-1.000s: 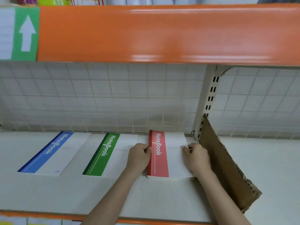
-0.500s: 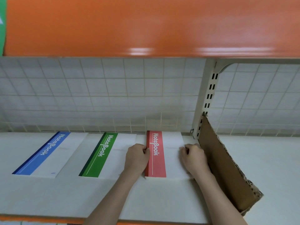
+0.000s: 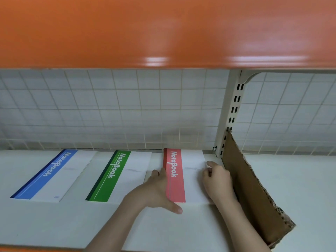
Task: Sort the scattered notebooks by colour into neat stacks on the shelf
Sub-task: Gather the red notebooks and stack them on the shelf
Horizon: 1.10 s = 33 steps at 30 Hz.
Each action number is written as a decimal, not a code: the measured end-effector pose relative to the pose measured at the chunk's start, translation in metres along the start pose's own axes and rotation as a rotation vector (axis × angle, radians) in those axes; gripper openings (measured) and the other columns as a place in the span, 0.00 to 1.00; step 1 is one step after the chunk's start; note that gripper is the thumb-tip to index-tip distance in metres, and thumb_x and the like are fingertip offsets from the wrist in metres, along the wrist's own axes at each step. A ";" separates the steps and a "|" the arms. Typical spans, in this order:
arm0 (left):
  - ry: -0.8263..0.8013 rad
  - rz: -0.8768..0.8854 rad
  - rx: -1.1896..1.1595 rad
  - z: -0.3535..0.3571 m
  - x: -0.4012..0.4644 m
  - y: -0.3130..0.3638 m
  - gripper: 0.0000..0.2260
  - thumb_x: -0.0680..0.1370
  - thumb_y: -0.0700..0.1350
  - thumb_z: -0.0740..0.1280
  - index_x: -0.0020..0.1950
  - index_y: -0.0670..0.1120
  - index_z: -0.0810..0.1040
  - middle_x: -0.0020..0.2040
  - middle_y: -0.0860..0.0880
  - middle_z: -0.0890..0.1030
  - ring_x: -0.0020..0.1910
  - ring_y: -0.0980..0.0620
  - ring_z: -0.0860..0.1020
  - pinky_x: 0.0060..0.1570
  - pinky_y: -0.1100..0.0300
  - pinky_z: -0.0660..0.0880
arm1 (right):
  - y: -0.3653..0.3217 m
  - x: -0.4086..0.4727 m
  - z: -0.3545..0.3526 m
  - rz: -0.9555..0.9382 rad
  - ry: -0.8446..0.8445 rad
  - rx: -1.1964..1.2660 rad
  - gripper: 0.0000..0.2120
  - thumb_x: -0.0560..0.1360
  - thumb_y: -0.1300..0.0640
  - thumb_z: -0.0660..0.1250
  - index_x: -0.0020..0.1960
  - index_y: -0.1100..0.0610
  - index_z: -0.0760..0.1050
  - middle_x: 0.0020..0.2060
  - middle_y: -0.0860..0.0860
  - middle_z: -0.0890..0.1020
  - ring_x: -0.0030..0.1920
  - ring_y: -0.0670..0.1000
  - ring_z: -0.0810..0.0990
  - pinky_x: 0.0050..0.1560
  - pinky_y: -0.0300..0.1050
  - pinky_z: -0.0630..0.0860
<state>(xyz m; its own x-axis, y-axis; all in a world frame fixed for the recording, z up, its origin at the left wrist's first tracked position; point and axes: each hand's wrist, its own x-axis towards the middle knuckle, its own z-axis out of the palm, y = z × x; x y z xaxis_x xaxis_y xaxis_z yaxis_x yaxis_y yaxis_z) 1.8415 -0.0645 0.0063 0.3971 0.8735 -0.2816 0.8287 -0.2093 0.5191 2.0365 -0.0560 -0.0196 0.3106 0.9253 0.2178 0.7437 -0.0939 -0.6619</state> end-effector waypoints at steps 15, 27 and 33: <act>0.133 -0.005 0.042 0.007 -0.005 0.008 0.32 0.67 0.49 0.75 0.66 0.46 0.64 0.59 0.47 0.68 0.60 0.49 0.67 0.59 0.54 0.73 | -0.024 -0.026 -0.038 -0.103 -0.747 -0.399 0.64 0.60 0.38 0.75 0.72 0.41 0.26 0.63 0.52 0.67 0.68 0.55 0.59 0.60 0.47 0.68; 0.144 -0.049 0.028 0.007 -0.008 0.017 0.35 0.67 0.47 0.77 0.68 0.45 0.63 0.60 0.46 0.69 0.62 0.49 0.68 0.60 0.53 0.73 | -0.019 -0.023 -0.036 -0.128 -0.624 -0.268 0.60 0.63 0.47 0.77 0.76 0.44 0.34 0.55 0.52 0.71 0.66 0.56 0.63 0.52 0.43 0.66; 0.133 -0.046 0.045 0.003 -0.011 0.012 0.43 0.66 0.59 0.76 0.72 0.47 0.57 0.62 0.46 0.68 0.63 0.48 0.67 0.62 0.51 0.71 | -0.028 -0.024 -0.040 -0.079 -0.689 -0.329 0.60 0.61 0.32 0.73 0.73 0.39 0.30 0.75 0.54 0.50 0.74 0.60 0.53 0.68 0.53 0.61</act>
<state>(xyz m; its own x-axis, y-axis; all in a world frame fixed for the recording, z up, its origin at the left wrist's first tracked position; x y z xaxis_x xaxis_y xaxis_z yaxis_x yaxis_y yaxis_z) 1.8480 -0.0777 0.0132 0.3046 0.9327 -0.1932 0.8631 -0.1845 0.4702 2.0315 -0.0904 0.0226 -0.1097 0.9437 -0.3121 0.9197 -0.0227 -0.3919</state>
